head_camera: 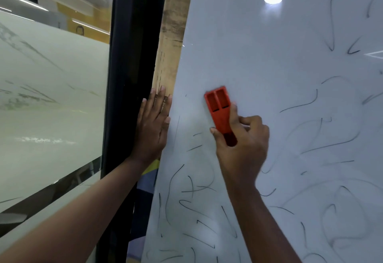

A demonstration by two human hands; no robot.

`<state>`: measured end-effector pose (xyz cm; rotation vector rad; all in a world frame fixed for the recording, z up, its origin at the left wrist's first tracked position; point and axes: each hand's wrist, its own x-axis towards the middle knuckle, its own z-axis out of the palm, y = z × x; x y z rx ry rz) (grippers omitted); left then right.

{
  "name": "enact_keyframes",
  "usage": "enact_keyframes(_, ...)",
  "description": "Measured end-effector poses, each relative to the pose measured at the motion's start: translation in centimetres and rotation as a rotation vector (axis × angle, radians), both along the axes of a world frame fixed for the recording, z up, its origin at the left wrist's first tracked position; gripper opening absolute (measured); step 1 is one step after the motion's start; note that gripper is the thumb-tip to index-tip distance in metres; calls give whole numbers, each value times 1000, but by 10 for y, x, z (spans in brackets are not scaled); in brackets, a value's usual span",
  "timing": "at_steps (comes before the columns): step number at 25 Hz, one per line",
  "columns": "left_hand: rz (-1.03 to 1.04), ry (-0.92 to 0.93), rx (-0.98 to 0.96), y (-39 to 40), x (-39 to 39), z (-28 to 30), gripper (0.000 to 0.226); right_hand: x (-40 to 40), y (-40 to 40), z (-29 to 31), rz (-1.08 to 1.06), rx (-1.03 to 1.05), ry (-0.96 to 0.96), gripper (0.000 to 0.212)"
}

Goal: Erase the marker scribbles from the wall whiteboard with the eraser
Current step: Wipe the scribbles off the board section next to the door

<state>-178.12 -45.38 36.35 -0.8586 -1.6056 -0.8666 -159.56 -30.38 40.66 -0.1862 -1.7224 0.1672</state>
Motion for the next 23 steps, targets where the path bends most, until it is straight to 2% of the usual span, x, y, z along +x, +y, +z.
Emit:
enact_keyframes(4,11,-40,-26,-2,3,-16,57,-10,-18,3,-1,115,-160,72)
enact_keyframes(9,-4,-52,-50,-4,5,-17,59,-11,-20,14,-41,296,-227,72)
enact_keyframes(14,7,-59,-67,-6,7,-23,62,-17,-23,33,-94,188,-149,74)
enact_keyframes(20,-61,-116,-107,-11,12,-22,60,-2,-19,-20,-112,347,-275,73)
enact_keyframes(23,-59,-115,-98,-11,11,-22,59,1,-14,-15,-106,351,-280,73)
